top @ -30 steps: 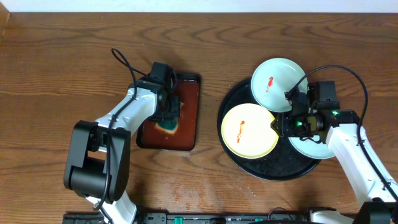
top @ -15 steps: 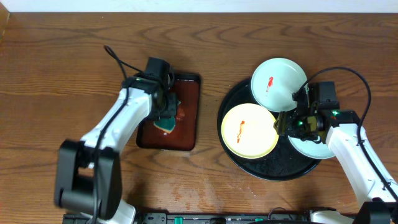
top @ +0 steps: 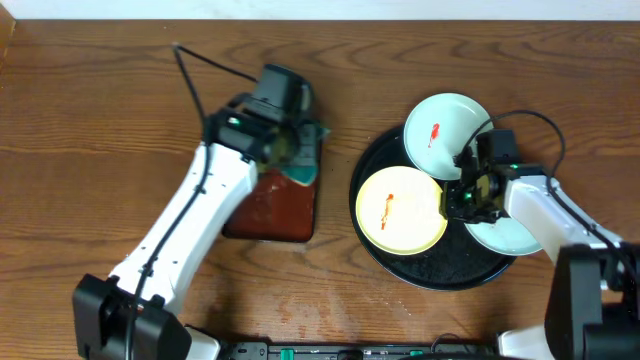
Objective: Clean dirty plates on tray and stack at the side
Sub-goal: 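Carry the sponge with left gripper onto the yellow plate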
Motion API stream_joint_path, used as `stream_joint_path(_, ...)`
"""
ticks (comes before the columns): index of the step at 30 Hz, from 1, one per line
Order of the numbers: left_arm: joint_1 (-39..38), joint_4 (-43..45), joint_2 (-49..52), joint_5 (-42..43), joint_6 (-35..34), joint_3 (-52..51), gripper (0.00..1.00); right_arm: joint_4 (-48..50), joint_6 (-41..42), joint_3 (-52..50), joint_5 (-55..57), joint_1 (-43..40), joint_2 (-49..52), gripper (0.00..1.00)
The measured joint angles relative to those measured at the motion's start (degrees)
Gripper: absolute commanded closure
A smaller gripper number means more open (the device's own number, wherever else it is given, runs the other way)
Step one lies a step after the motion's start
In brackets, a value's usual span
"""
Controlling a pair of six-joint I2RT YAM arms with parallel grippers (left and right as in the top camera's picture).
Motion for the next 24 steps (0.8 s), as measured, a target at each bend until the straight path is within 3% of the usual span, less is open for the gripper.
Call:
stream_joint_path(3, -4.2, 2.49, 0.17, 1.18, -3.04, 0.0, 0.93, 1.79, 0.04, 0.0, -0.15, 0.13, 1.9, 0.99)
stream_joint_path(9, -11.1, 8.28, 3.54, 2.21, -8.15, 0.07, 0.92, 2.1, 0.48, 0.31, -0.79, 0.02, 2.49, 0.99)
stream_joint_path(15, -15.93, 14.43, 14.23, 6.64, -12.2, 0.09, 0.93, 2.36, 0.52, 0.42, -1.05, 0.02, 2.73, 0.99)
stream_joint_path(24, -17.07, 23.12, 27.63, 15.54, -17.64, 0.11, 0.93, 2.38, 0.72, 0.48, -1.18, 0.02, 2.8, 0.99)
